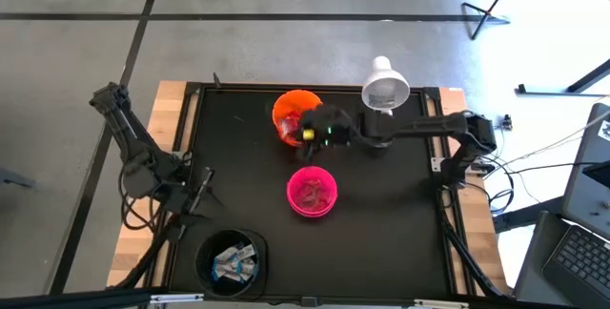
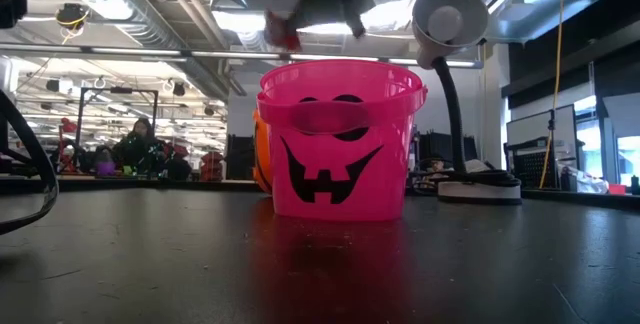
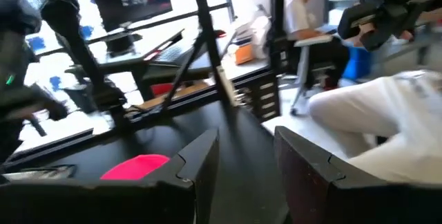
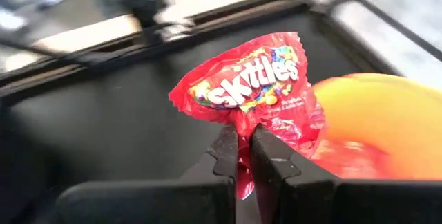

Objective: Sort candy
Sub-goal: Put the red candy into the orange bucket, then return to Home Position

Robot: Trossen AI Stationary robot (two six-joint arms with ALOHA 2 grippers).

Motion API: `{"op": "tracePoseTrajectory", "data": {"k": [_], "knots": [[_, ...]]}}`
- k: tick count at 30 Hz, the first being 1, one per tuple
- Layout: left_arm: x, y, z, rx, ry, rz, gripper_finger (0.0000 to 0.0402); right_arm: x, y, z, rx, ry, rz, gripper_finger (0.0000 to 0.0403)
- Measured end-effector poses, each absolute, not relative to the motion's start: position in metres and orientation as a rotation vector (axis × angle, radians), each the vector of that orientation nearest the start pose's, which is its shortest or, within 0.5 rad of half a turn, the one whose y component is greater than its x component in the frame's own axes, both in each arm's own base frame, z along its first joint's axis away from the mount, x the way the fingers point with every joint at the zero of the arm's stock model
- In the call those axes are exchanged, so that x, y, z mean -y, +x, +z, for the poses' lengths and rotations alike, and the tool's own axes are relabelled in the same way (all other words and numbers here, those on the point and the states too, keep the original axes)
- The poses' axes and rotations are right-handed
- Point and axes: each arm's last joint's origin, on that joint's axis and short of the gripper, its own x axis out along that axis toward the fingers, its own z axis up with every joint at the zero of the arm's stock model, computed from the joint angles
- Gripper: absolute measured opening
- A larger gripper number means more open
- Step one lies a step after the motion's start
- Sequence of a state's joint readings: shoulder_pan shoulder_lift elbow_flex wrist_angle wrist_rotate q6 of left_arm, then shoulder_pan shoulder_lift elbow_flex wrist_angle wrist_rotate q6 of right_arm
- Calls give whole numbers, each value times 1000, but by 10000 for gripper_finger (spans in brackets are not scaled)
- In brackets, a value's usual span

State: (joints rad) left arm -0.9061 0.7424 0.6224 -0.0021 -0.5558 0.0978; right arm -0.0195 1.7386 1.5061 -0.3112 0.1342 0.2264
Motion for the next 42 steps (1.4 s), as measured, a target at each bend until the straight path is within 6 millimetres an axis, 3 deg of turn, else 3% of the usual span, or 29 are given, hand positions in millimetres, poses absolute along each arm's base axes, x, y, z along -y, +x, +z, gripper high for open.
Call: {"op": "tracePoseTrajectory", "data": {"k": [6, 10, 14, 24, 28, 32, 37, 40, 42], "knots": [[122, 122, 297, -92, 213, -295, 131, 70, 390, 295, -542, 282, -378, 21], [121, 125, 296, -99, 218, -277, 131, 94, 382, 286, -553, 358, -462, 22], [119, 127, 296, -102, 234, -262, 131, 102, 381, 286, -547, 365, -474, 45], [113, 132, 297, -100, 226, -215, 131, 100, 380, 288, -548, 373, -459, 191], [108, 136, 297, -102, 208, -179, 131, 88, 373, 305, -517, 357, -399, 197], [99, 134, 302, -78, 227, -147, 131, 56, 358, 337, -459, 229, -311, 172], [83, 124, 315, 0, 200, -182, 131, 19, 325, 374, -407, 110, -266, 135], [73, 115, 321, 42, 194, -186, 131, 5, 304, 383, -348, 95, -249, 119], [65, 108, 323, 72, 184, -164, 131, -4, 289, 379, -304, 97, -218, 110]]}}
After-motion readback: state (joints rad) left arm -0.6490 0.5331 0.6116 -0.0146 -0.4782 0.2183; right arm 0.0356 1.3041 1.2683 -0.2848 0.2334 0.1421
